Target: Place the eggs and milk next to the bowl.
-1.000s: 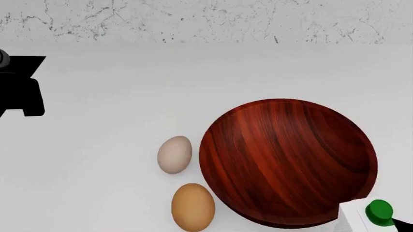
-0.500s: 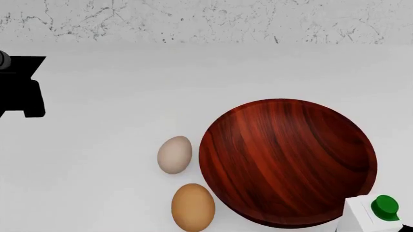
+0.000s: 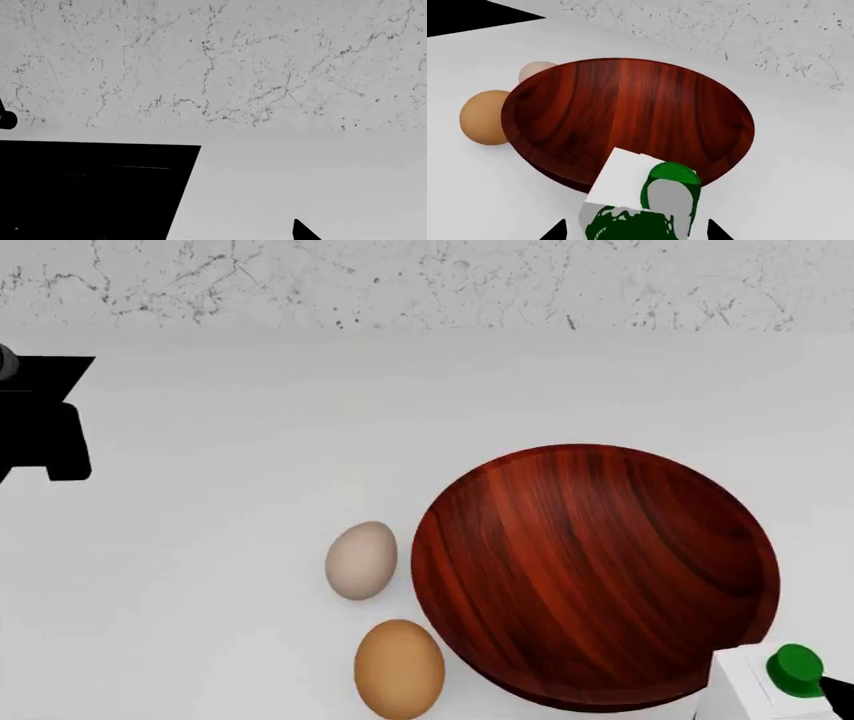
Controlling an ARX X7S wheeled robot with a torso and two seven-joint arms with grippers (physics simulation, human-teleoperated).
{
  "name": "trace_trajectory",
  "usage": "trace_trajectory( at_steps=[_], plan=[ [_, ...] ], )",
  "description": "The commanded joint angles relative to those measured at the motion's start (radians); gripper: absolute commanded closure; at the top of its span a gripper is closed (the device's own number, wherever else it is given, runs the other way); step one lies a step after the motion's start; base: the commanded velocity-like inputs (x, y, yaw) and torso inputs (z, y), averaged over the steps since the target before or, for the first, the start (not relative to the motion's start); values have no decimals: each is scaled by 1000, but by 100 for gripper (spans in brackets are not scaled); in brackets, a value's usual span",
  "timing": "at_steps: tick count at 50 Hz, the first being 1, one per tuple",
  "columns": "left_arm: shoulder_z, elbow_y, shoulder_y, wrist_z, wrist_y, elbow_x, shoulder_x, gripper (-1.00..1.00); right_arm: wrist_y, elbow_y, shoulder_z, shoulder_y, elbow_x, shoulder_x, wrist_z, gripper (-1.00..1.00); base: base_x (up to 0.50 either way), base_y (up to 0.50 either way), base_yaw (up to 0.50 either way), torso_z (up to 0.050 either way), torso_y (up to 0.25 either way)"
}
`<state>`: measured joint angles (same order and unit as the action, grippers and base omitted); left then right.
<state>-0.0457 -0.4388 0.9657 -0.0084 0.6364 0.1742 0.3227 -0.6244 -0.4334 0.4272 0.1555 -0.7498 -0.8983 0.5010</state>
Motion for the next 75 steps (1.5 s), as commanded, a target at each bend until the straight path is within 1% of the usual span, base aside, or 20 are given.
trace_trajectory(
  at_steps=[1,12,22,29,47,51,55,60,66,68,70,71,72,75],
  plan=[
    [1,6,13,21,3,10,-14,-100,-19,-28,49,18,-14,-17,-13,-100,0,0,0,0,0],
    [7,13,11,21,4,17,-8,-100,-42,-57,75,25,-34,-29,-21,-100,0,0,0,0,0],
    [11,47,8,18,26,27,-7,-100,-75,-115,155,56,-71,-39,-28,-100,0,0,0,0,0],
    [12,57,3,19,28,32,-6,-100,-81,-132,183,60,-83,-39,-32,-100,0,0,0,0,0],
    [18,81,7,12,50,44,-2,-100,-138,-179,255,10,-170,-88,-65,-100,0,0,0,0,0],
    [18,81,10,12,51,45,-1,-100,-155,-184,272,-26,-201,-111,-90,-100,0,0,0,0,0],
    [19,81,15,13,51,47,0,-100,-161,-179,259,-95,-243,-141,-132,-100,0,0,0,0,0],
    [28,83,13,13,51,52,8,-100,-155,-154,209,-191,-289,-179,-183,-100,0,0,0,0,0],
    [39,97,8,9,59,59,16,-100,-154,-146,191,-276,-343,-210,-237,-100,0,0,0,0,0],
    [41,105,4,7,62,61,17,-100,-149,-138,176,-320,-374,-215,-269,-100,0,0,0,0,0],
    [45,122,3,5,73,65,19,-100,-130,-116,143,-367,-365,-218,-311,-100,0,0,0,0,0],
    [47,131,2,3,80,67,21,-100,-124,-118,142,-374,-358,-223,-312,-100,0,0,0,0,0],
    [52,142,1,2,89,71,25,-100,-115,-104,131,-415,-370,-218,-355,-100,0,0,0,0,0],
    [57,153,1,1,98,74,32,-100,-96,-92,117,-464,-364,-226,-392,-100,0,0,0,0,0]
  ],
)
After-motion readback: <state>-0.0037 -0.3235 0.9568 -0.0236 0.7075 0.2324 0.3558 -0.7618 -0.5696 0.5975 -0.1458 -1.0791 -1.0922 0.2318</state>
